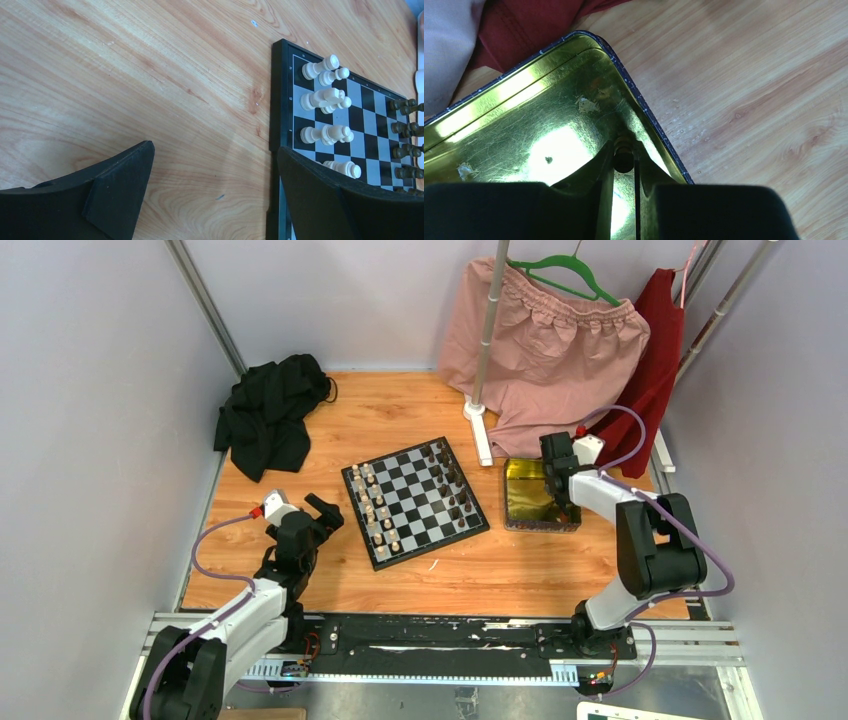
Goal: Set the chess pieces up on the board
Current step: Pick up the chess piece from the storage box.
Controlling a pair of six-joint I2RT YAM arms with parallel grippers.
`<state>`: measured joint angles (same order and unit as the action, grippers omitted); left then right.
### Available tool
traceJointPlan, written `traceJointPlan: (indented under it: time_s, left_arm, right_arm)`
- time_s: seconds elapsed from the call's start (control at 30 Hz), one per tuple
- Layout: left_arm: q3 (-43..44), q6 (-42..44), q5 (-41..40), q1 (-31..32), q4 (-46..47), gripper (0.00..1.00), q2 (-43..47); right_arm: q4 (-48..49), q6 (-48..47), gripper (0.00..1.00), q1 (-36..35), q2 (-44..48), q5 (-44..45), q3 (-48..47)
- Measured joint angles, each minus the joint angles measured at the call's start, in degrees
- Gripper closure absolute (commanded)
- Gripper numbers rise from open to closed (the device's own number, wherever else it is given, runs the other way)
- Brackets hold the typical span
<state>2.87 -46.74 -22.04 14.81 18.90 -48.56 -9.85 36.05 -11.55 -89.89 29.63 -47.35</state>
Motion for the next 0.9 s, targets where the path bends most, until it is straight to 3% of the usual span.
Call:
traceJointPlan:
  time_s: [0.9]
  left_arm:
    - [0.0,0.0,0.02,-0.02,0.0,0.0,0.02]
  right_arm:
    - [3.89,-0.72,1.0,1.09,8.41,-9.97,3.56]
